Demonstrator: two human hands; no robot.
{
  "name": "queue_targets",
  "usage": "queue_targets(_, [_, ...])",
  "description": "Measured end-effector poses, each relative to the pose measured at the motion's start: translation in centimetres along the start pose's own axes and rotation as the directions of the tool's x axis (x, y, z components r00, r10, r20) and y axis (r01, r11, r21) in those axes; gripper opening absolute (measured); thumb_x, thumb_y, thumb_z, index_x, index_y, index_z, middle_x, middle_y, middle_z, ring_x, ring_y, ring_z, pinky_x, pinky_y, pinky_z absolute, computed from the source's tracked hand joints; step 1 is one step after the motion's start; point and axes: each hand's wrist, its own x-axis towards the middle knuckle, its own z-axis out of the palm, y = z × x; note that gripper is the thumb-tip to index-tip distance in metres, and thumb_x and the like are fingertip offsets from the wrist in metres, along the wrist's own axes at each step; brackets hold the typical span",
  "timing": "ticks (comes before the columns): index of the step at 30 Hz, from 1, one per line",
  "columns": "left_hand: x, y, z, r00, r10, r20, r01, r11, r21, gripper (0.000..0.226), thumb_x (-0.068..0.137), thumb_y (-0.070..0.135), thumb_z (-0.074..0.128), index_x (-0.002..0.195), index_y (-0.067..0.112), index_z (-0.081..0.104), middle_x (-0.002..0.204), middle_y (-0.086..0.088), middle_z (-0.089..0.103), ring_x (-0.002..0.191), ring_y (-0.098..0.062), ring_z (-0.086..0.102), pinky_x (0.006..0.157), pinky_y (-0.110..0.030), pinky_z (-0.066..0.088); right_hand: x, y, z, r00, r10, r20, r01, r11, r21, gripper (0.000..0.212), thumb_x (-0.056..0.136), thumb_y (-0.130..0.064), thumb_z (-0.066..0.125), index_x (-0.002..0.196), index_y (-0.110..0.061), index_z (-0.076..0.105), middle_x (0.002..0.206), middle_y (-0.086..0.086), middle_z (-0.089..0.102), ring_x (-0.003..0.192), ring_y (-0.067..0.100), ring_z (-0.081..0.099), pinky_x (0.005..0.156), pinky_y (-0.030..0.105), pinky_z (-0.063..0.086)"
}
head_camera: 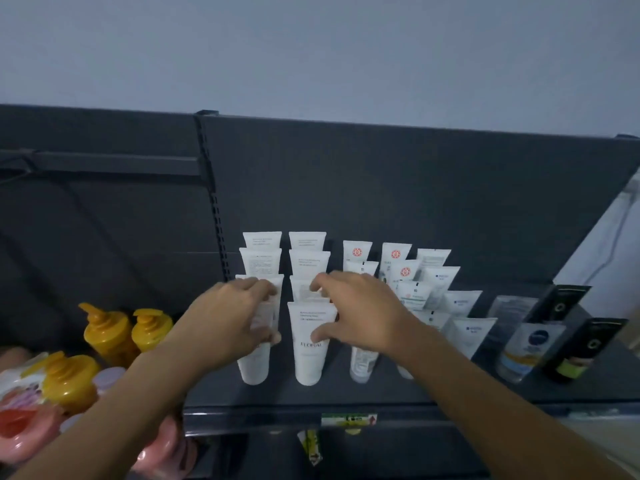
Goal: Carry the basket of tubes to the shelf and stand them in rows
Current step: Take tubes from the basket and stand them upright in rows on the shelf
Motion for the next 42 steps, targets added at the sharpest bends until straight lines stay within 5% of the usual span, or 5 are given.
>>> queue_targets(10, [3.7, 8.9, 0.4, 0.977, 0.183, -0.109, -0.192, 0.979, -0.069, 0.075, 0.076, 0.076, 0.048, 0.128, 0.024, 0.057, 0.122, 0.007, 0.063, 0.109, -0.020, 0.060, 0.091, -0.037, 0.049, -4.8, 10.9, -3.6, 0.981, 0.172, 0.093, -0.167, 0.984, -0.064, 0.069, 0.059, -0.067, 0.082, 0.114, -0.030, 0.063, 0.106, -0.017, 0.067, 0.099, 0.010, 0.059, 0.085, 0.032, 0.044])
queue_targets(21, [7.3, 14.0, 4.3, 0.983, 0.176, 0.056, -0.185, 0.956, 0.229, 0.034, 0.088, 0.040, 0.063, 0.114, 0.019, 0.057, 0.109, 0.000, 0.069, 0.096, -0.029, 0.062, 0.092, -0.034, 0.039, -4.1, 14.3, 0.1, 0.960, 0.060, 0.273, 0.002, 0.975, -0.222, 0.036, 0.084, -0.045, 0.072, 0.086, -0.024, 0.043, 0.064, -0.011, 0.034, 0.080, 0.025, 0.050, 0.091, 0.038, 0.041])
queue_targets(32, [7.6, 14.8, 4.4, 0.987, 0.148, 0.060, -0.158, 0.960, 0.230, 0.026, 0.088, 0.036, 0.064, 0.110, 0.022, 0.059, 0.110, 0.002, 0.070, 0.097, -0.028, 0.063, 0.087, -0.033, 0.040, -5.1, 14.4, 0.5, 0.982, 0.061, 0.176, -0.040, 0.992, -0.120, 0.050, 0.087, -0.041, 0.073, 0.131, -0.023, 0.059, 0.112, 0.007, 0.068, 0.108, 0.029, 0.061, 0.074, 0.033, 0.038])
queue_targets(37, [7.5, 14.3, 4.0, 0.988, 0.127, 0.082, -0.138, 0.979, 0.151, 0.043, 0.090, 0.055, 0.052, 0.120, 0.024, 0.057, 0.113, 0.003, 0.068, 0.104, -0.027, 0.061, 0.092, -0.034, 0.040, -5.0, 14.6, 0.8, 0.983, 0.046, 0.176, -0.034, 0.997, -0.073, 0.048, 0.085, -0.044, 0.073, 0.128, -0.025, 0.060, 0.114, 0.006, 0.067, 0.110, 0.028, 0.061, 0.081, 0.037, 0.047])
queue_targets(42, [8.7, 13.5, 2.5, 0.990, 0.071, -0.122, -0.077, 0.996, -0.051, 0.049, 0.094, 0.064, 0.035, 0.099, 0.026, 0.065, 0.089, 0.010, 0.069, 0.080, -0.016, 0.065, 0.067, -0.031, 0.047, -4.6, 15.4, -1.4, 0.996, 0.068, 0.051, -0.075, 0.987, 0.146, 0.043, 0.079, -0.068, 0.065, 0.103, -0.032, 0.068, 0.095, -0.016, 0.070, 0.094, 0.006, 0.064, 0.080, 0.034, 0.053])
